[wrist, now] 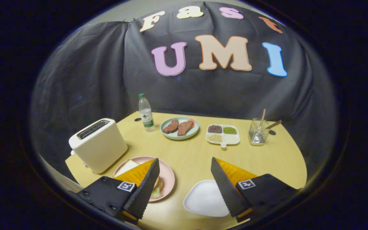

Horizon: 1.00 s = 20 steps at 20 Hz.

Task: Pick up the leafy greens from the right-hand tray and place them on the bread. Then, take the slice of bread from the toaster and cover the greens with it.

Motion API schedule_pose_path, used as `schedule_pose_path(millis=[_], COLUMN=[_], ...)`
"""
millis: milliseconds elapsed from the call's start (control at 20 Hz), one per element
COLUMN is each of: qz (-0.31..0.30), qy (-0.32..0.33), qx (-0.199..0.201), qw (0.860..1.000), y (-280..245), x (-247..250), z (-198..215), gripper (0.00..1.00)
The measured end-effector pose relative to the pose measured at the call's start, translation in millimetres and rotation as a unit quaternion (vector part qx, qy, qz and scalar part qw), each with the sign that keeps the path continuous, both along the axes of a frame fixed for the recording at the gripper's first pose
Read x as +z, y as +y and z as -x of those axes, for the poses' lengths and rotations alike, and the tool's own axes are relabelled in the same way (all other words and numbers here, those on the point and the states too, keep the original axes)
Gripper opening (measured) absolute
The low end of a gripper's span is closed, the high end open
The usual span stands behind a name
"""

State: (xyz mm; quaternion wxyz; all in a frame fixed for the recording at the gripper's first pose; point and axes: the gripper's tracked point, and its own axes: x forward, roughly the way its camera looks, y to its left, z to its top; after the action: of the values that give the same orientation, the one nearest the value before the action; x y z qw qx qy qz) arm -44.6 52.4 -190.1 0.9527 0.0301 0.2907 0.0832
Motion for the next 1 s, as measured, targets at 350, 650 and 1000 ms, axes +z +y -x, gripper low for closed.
schedule_pose_path(millis=[350,650,1000], qz=[0.035,0.033,0.046], qy=[-0.105,-0.137,-0.162], qx=[-0.028,-0.055,-0.051], qw=[0.994,0.988,0.984], y=[-25,-31,-31], x=[40,52,77], z=[-16,-31,-45], gripper=[1.00,1.00,1.00])
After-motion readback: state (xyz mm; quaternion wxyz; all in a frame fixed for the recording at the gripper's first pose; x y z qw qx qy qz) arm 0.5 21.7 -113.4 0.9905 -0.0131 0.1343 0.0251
